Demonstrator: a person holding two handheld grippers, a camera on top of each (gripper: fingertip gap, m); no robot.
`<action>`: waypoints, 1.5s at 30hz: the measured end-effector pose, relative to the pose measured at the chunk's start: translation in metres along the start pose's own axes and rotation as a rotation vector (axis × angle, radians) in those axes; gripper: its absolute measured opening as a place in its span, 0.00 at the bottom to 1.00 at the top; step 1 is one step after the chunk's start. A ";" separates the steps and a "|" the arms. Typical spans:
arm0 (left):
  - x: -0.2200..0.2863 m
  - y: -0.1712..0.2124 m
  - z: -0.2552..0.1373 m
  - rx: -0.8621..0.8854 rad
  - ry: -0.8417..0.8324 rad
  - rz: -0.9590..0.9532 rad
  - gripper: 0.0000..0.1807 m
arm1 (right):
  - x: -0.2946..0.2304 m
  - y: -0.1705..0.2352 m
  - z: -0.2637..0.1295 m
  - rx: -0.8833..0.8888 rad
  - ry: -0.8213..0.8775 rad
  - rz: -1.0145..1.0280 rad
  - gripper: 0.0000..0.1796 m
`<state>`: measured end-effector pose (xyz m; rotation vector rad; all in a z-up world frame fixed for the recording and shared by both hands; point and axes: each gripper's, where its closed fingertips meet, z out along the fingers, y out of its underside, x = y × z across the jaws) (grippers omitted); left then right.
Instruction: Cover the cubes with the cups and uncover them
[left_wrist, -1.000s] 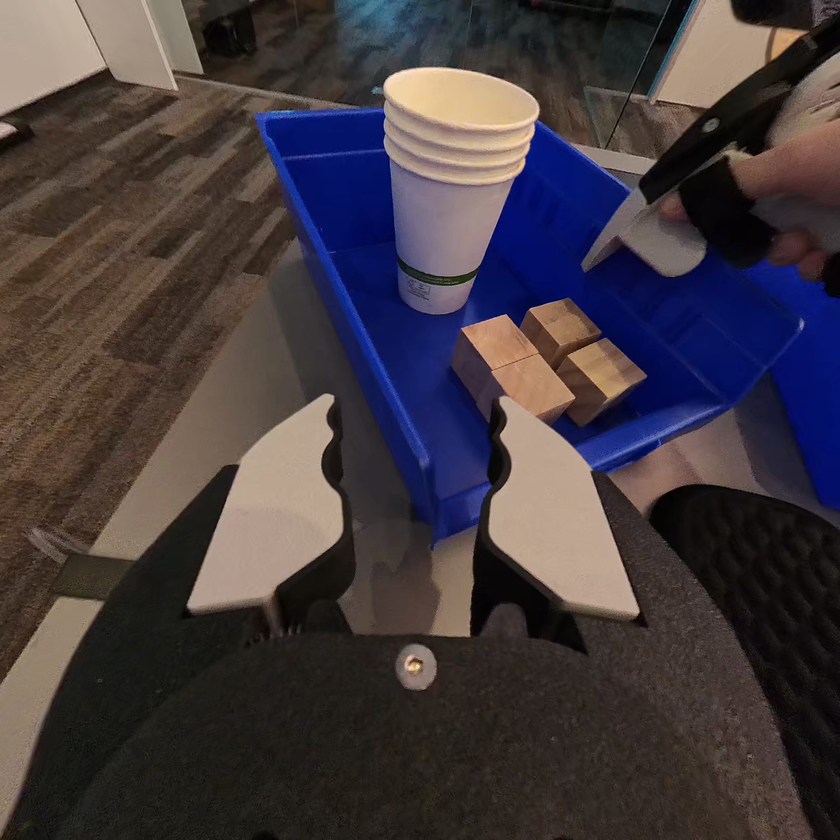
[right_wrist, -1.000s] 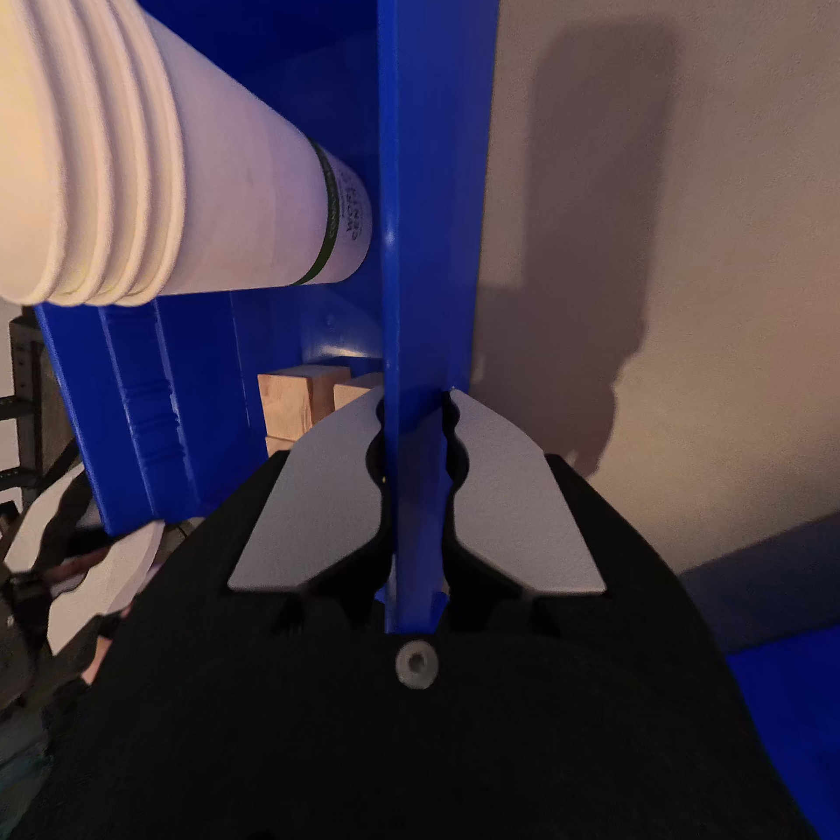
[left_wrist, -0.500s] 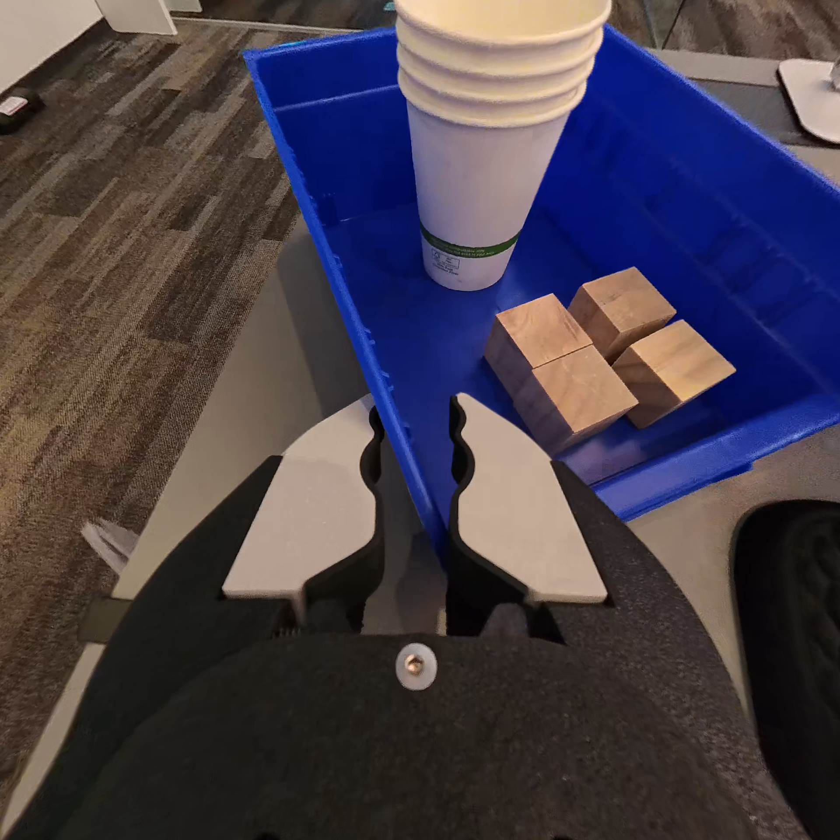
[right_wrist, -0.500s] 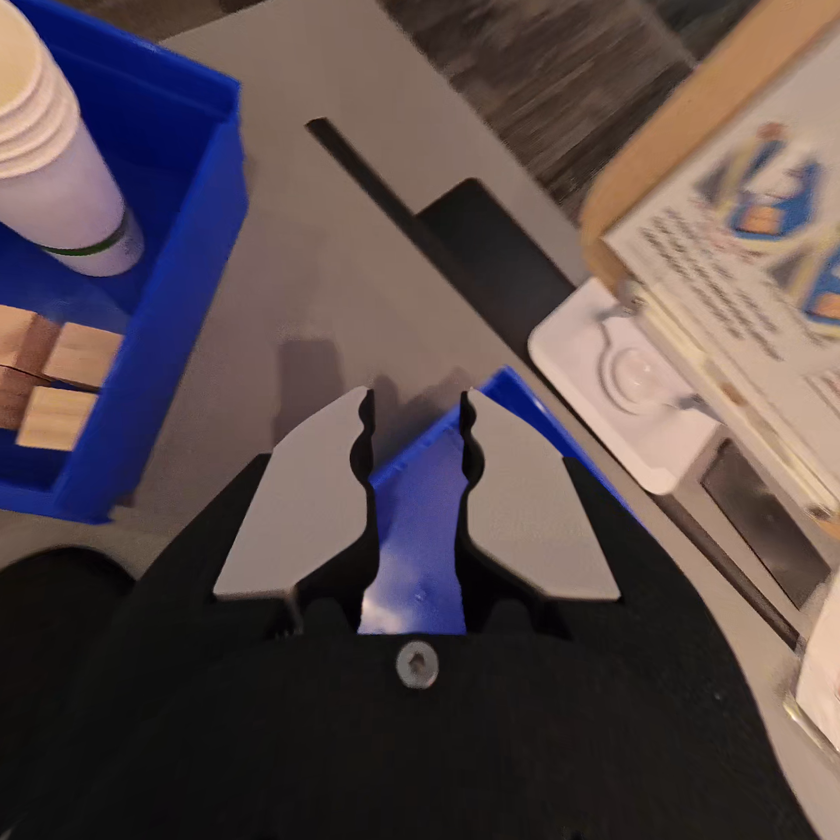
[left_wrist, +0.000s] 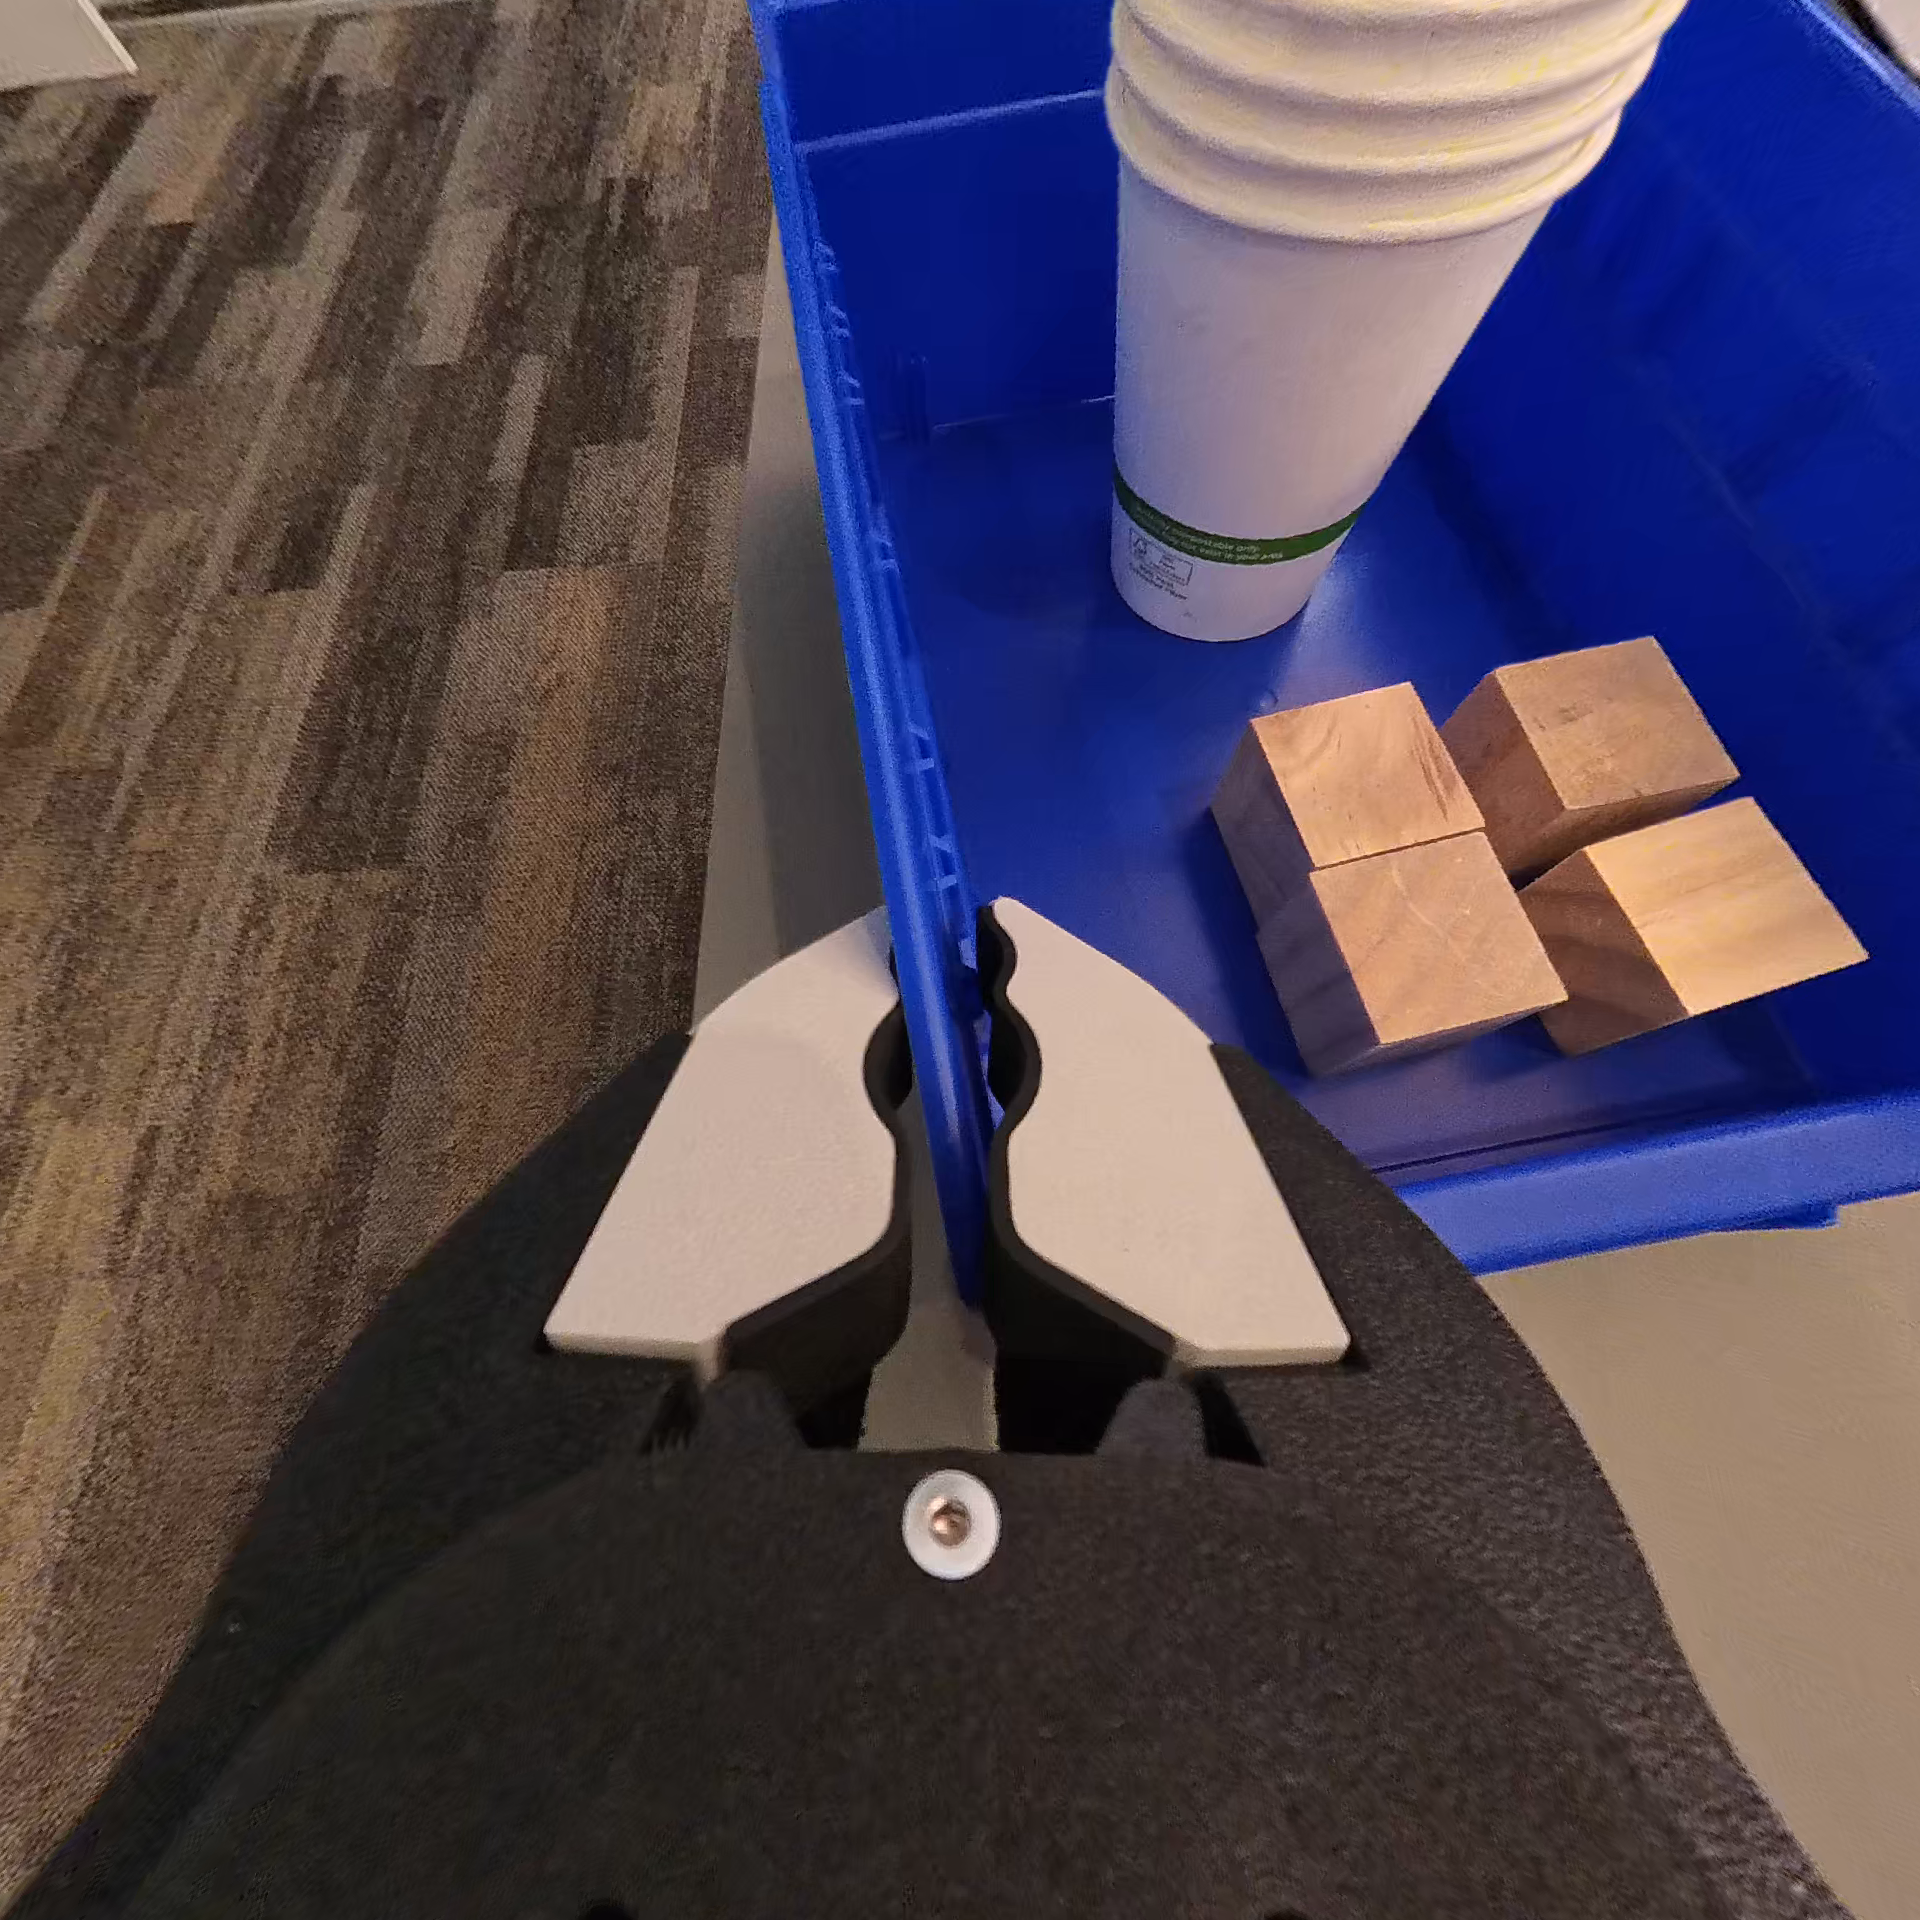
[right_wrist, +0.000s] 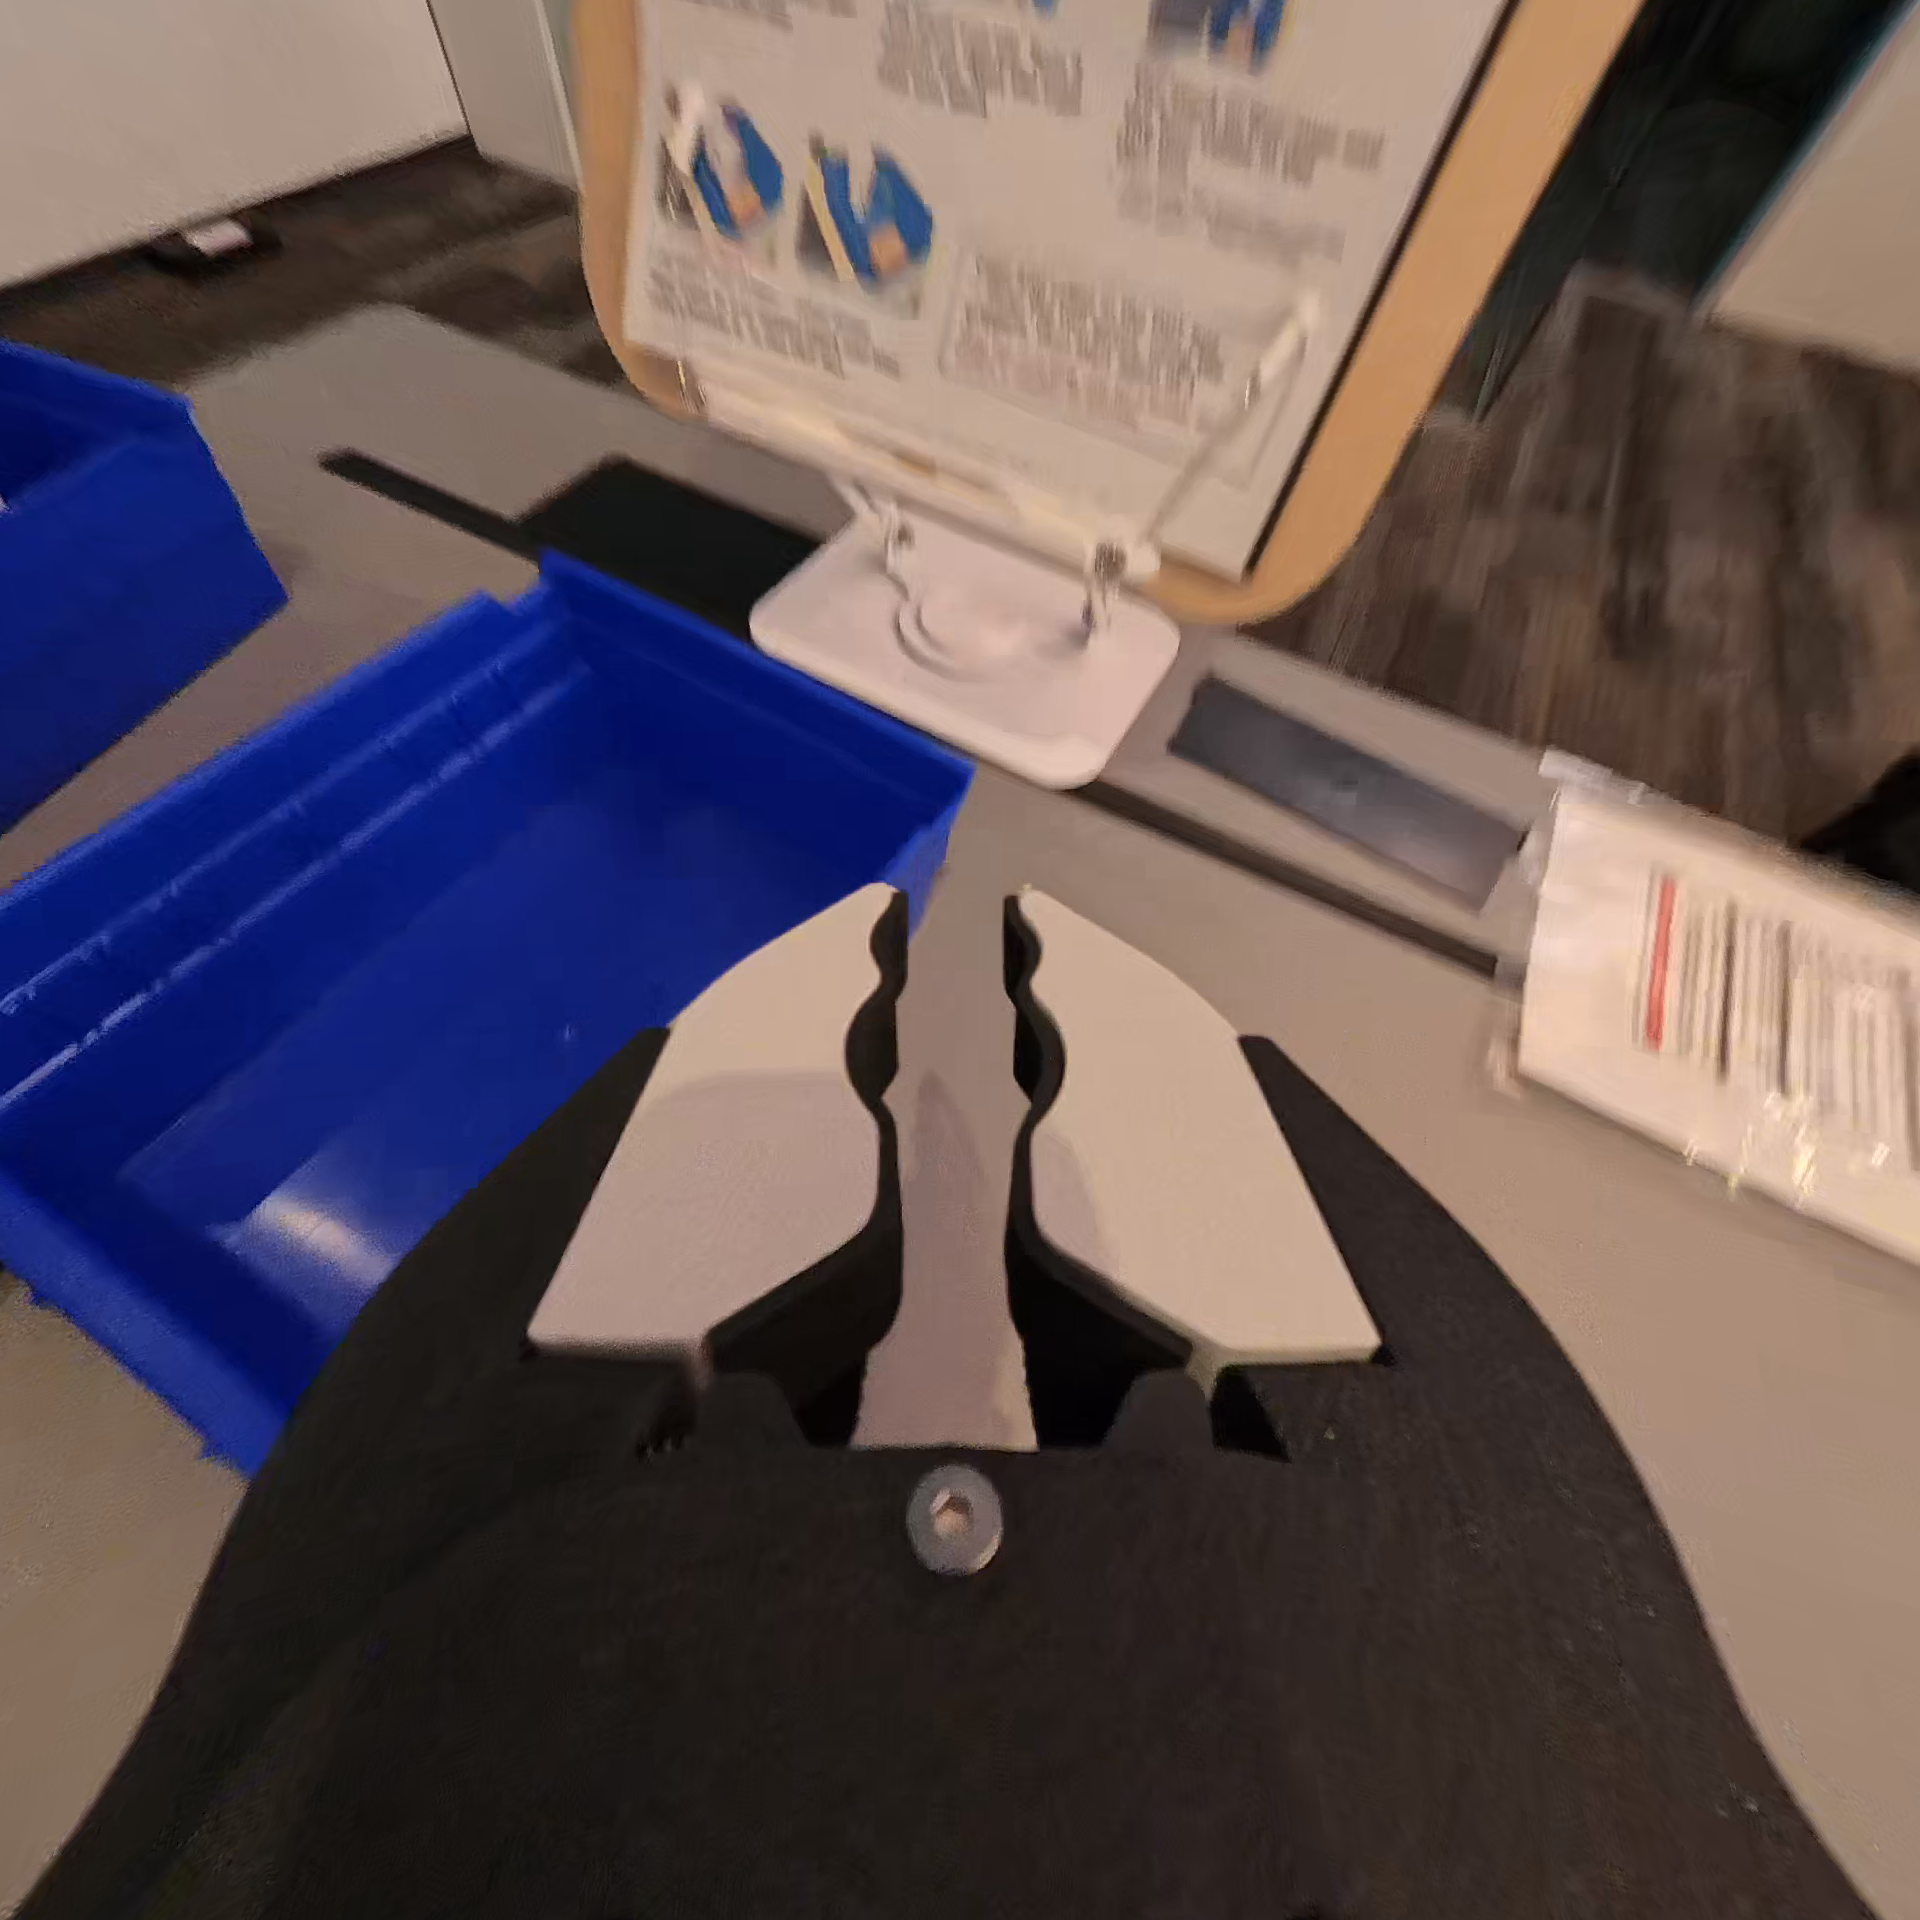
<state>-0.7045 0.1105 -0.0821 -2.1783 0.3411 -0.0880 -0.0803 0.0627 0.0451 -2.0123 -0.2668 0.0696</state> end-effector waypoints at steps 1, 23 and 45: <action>0.000 -0.001 0.001 0.007 0.009 0.000 0.05 | -0.001 0.012 -0.001 -0.049 -0.010 0.039 0.11; -0.022 -0.016 0.004 0.128 0.078 -0.099 0.23 | -0.068 0.103 0.040 -0.550 -0.086 0.140 0.36; -0.005 0.020 -0.089 0.276 -0.012 -0.300 0.24 | -0.076 0.143 0.077 -0.999 -0.065 0.330 0.04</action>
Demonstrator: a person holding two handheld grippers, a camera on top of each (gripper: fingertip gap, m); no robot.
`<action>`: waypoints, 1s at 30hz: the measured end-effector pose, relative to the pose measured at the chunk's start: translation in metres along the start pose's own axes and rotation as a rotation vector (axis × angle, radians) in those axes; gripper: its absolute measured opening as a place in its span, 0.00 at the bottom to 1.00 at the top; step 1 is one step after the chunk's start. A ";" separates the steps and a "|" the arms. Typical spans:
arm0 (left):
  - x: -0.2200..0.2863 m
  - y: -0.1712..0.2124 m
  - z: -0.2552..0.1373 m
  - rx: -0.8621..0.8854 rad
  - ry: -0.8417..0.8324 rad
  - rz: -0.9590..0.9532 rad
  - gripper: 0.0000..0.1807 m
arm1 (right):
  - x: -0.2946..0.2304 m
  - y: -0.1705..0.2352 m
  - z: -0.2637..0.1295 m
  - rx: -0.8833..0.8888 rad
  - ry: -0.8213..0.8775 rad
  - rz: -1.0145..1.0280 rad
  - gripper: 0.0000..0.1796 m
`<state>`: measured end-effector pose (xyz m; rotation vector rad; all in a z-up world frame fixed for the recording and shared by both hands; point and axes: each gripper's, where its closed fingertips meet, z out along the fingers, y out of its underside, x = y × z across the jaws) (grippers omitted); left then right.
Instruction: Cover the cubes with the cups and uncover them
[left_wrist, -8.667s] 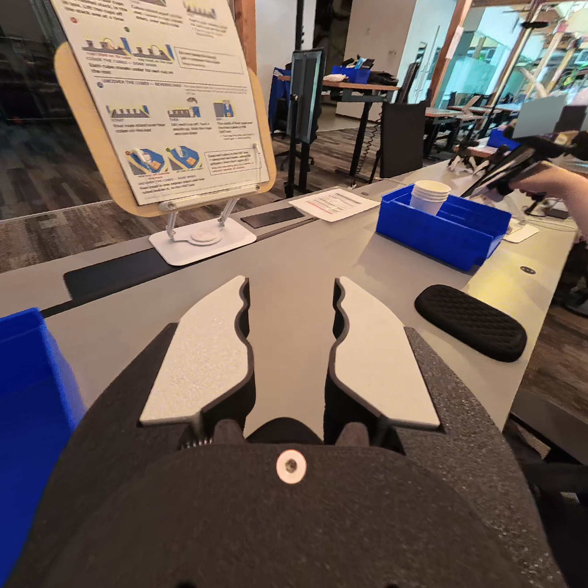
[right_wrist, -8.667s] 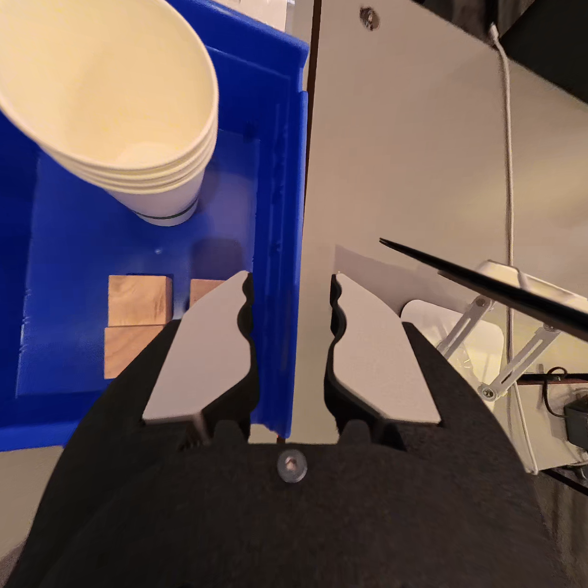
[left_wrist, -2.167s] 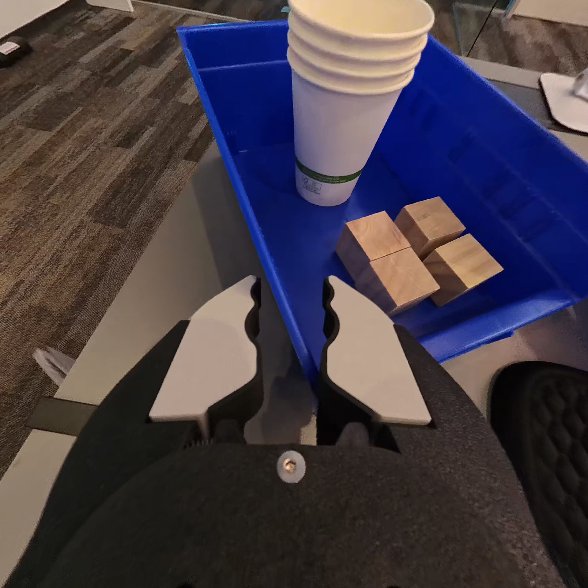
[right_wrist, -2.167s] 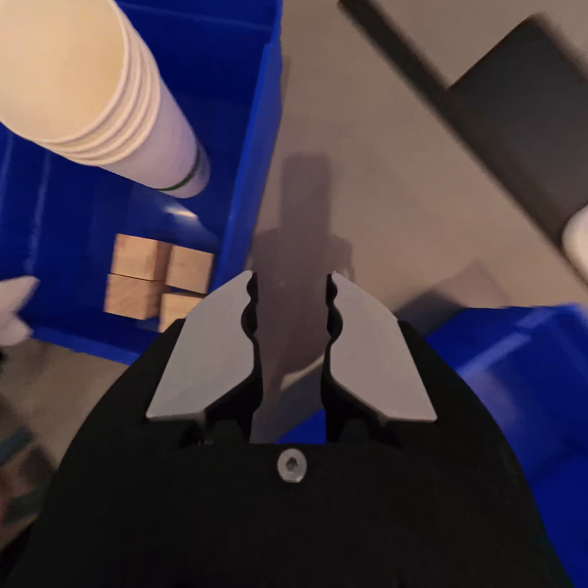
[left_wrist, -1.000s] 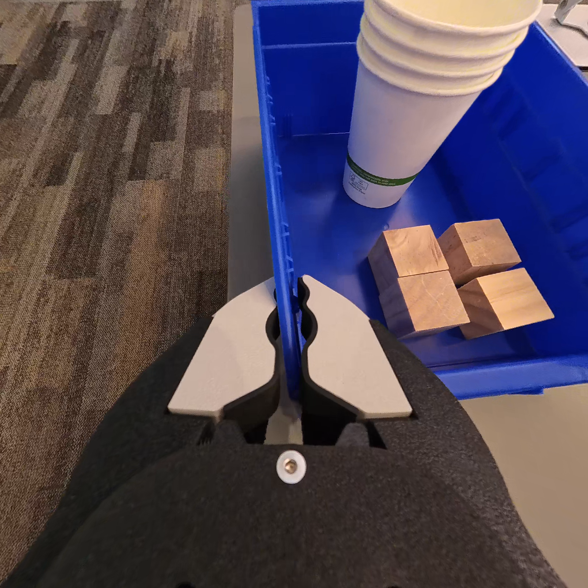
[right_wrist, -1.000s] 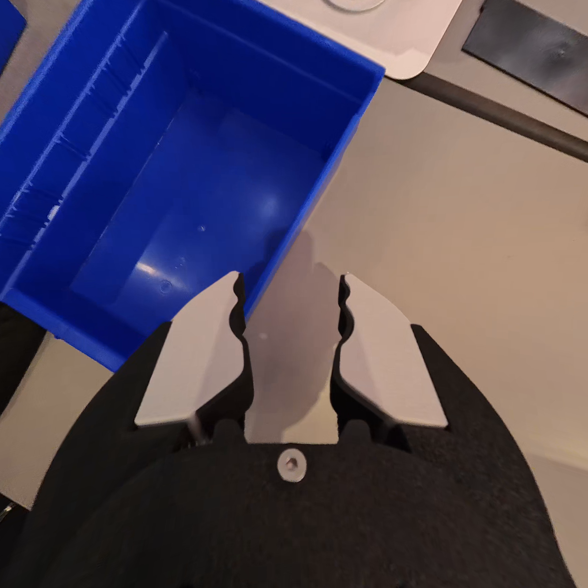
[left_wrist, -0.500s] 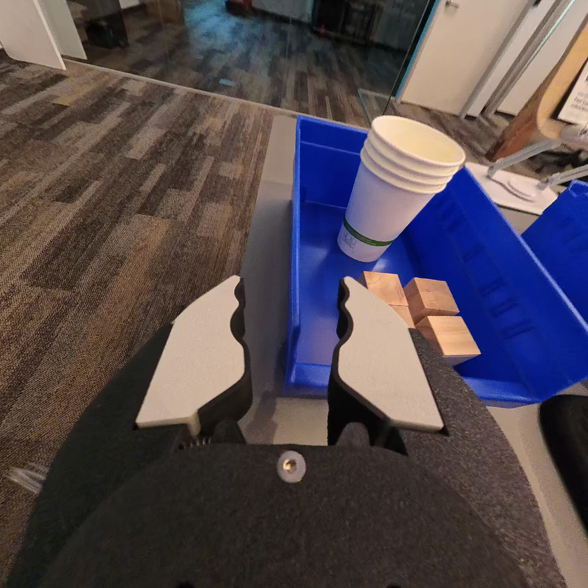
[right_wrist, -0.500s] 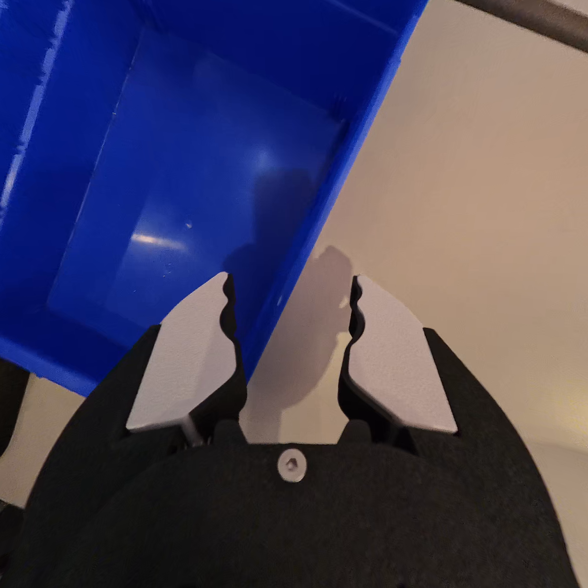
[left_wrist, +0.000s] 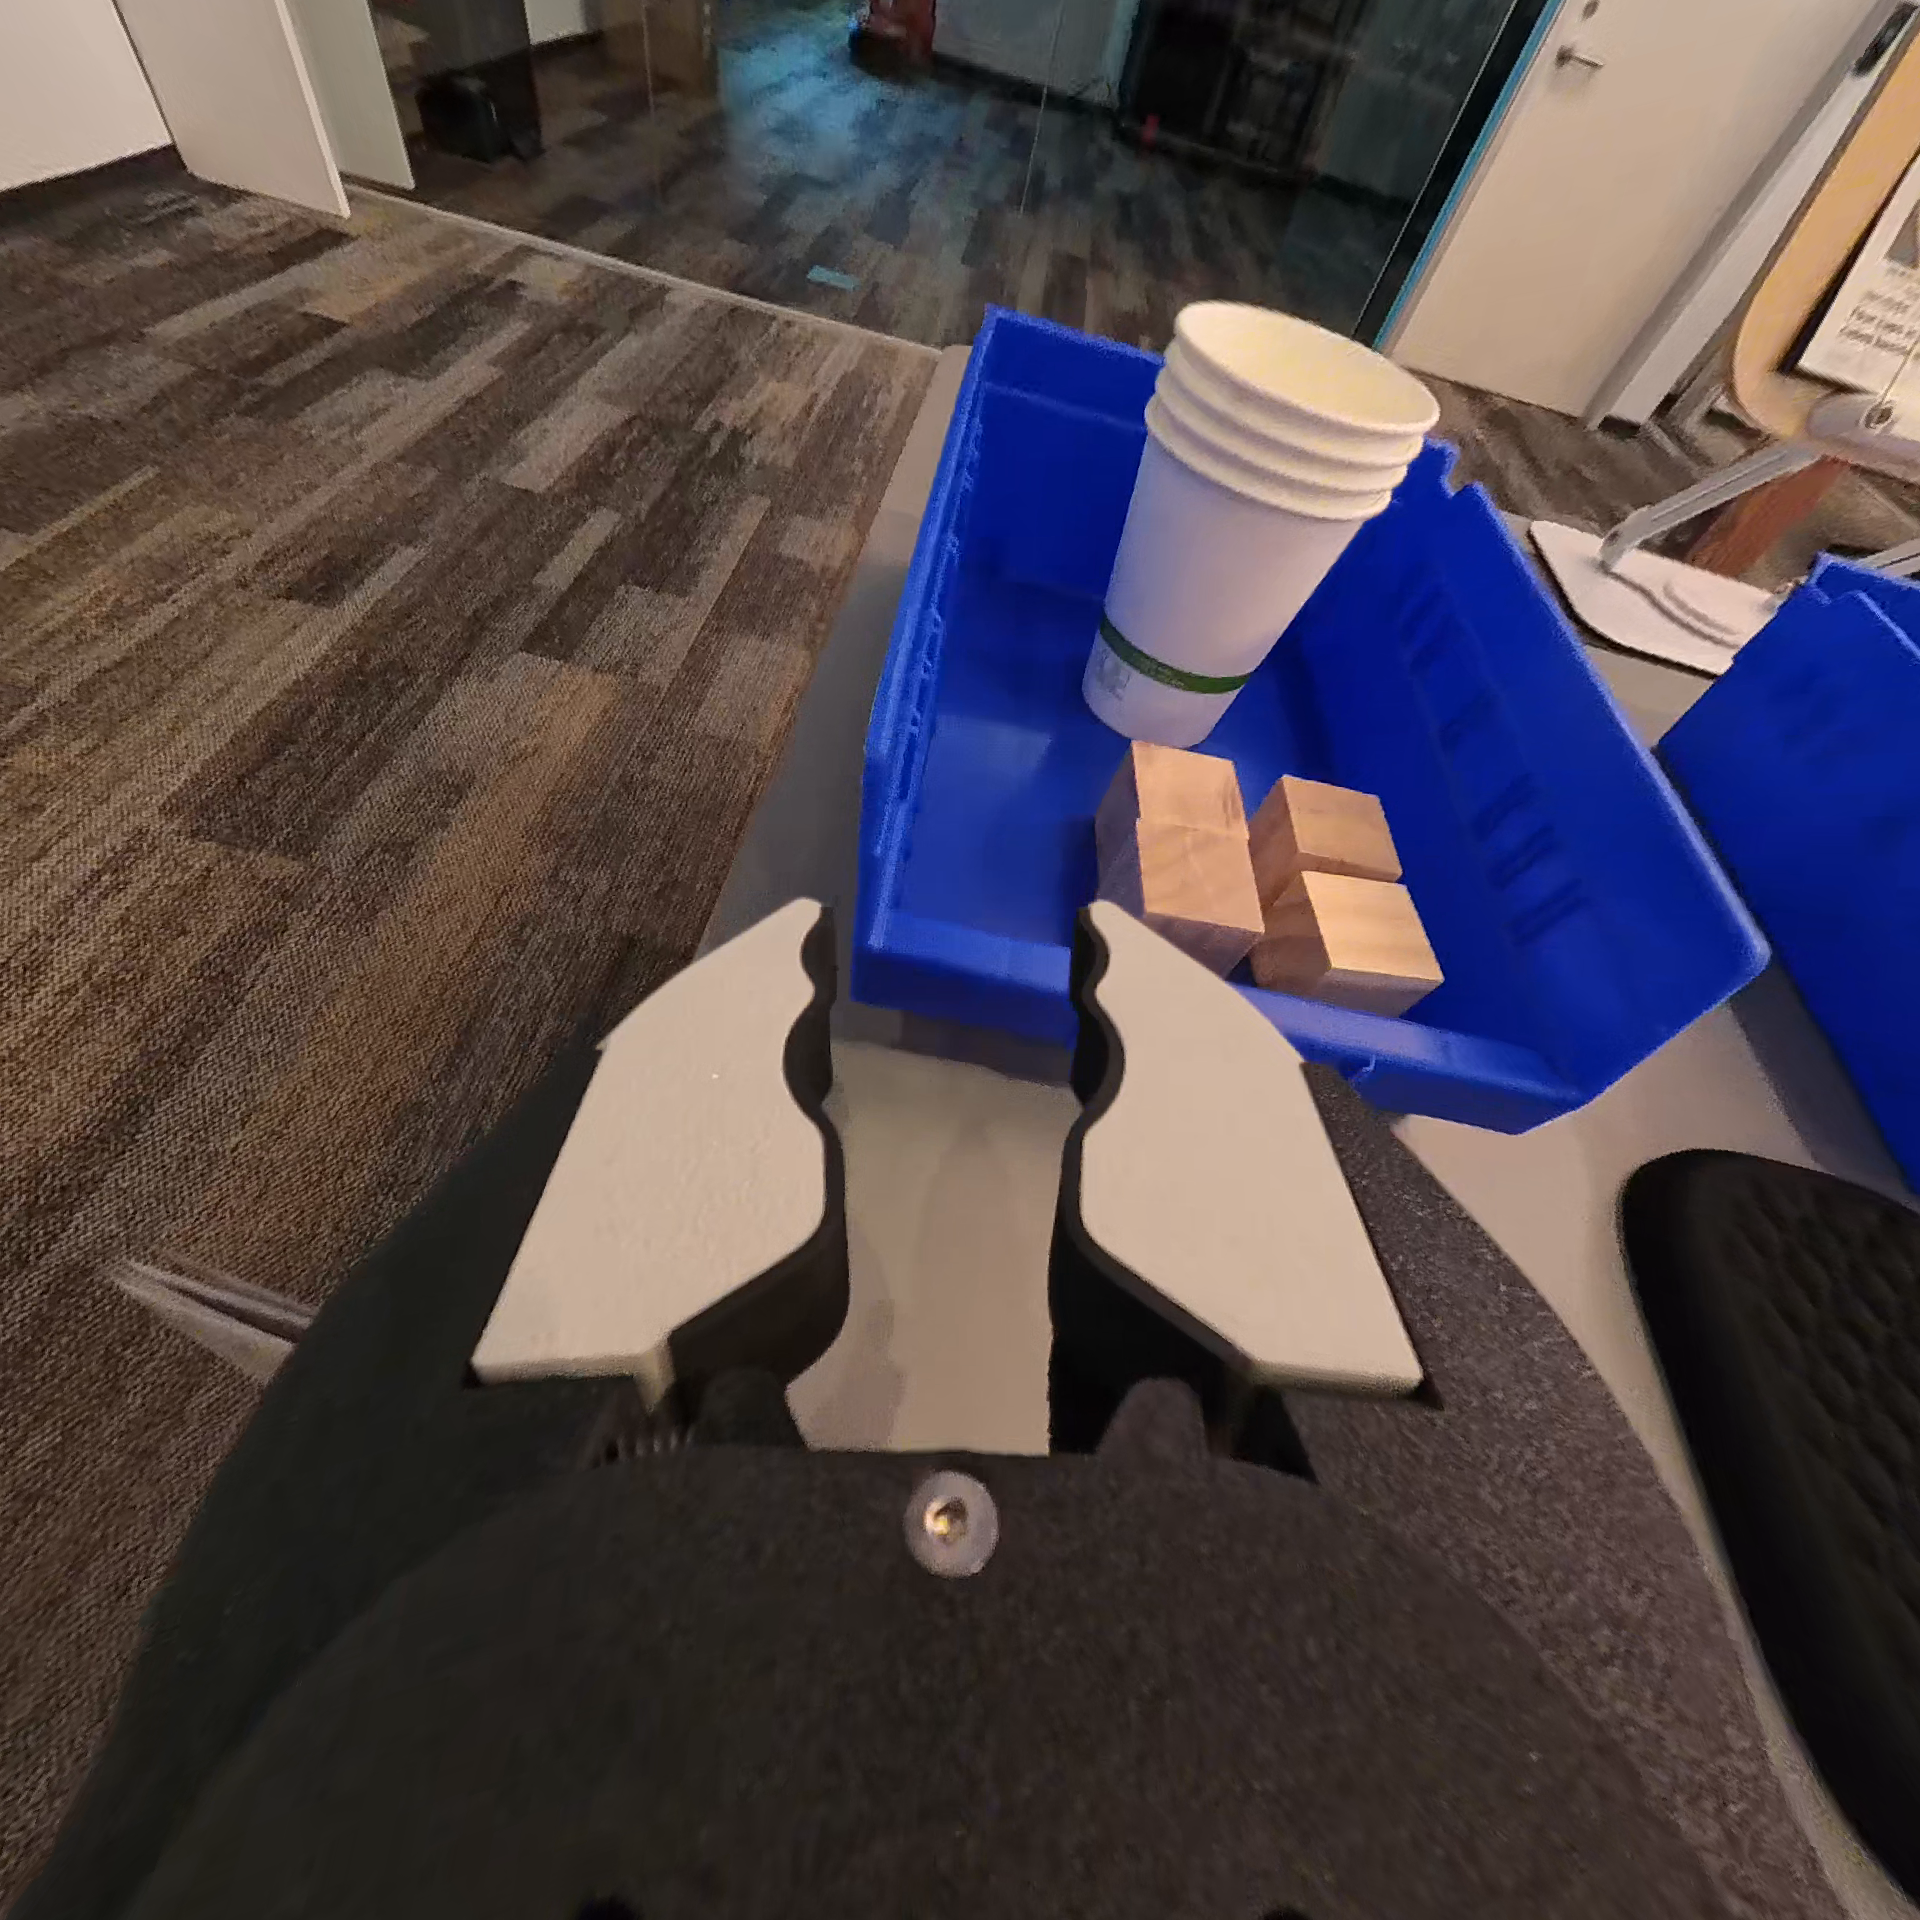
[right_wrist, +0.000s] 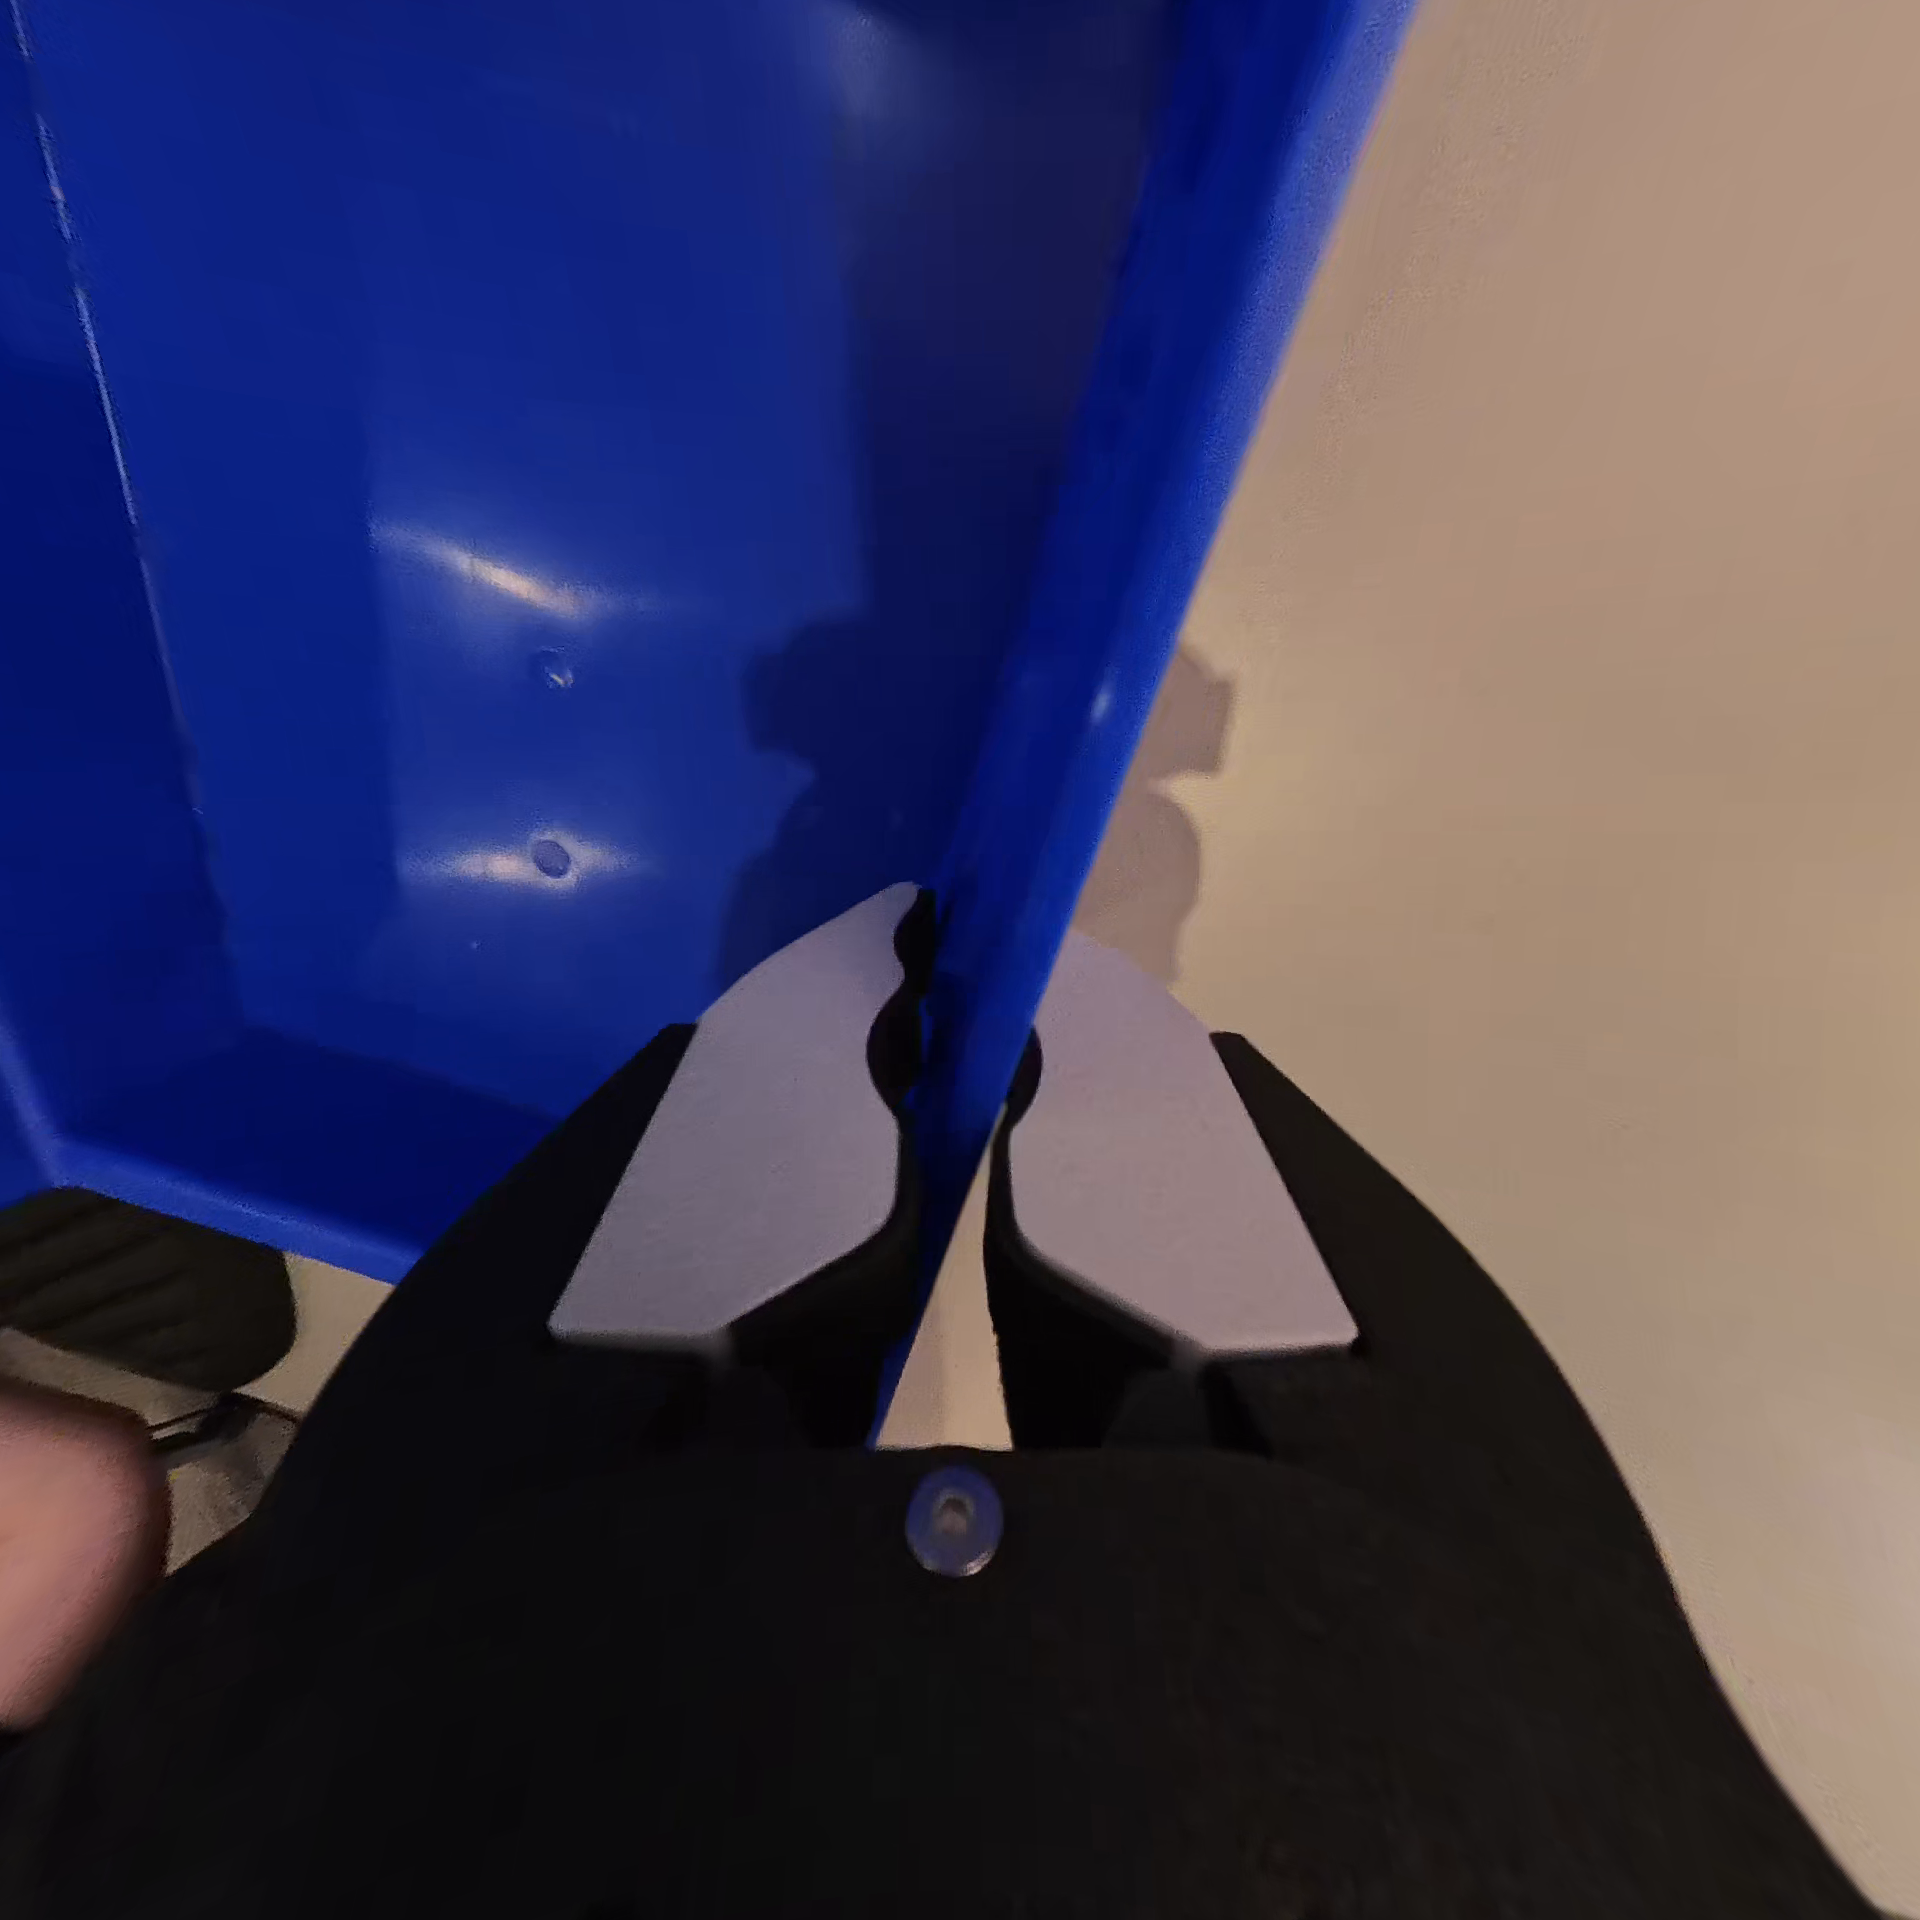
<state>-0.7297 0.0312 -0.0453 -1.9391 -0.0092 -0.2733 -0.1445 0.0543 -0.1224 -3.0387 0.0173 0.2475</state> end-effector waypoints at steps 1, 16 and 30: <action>0.002 0.002 0.001 0.002 0.005 -0.007 0.23 | 0.002 -0.001 0.000 0.005 -0.011 0.012 0.04; 0.022 0.015 0.003 -0.020 0.044 -0.056 0.20 | 0.055 0.013 -0.025 -0.010 -0.207 0.048 0.03; 0.066 -0.004 0.003 0.004 0.023 0.031 0.19 | 0.248 0.068 -0.122 0.139 -0.101 0.194 0.03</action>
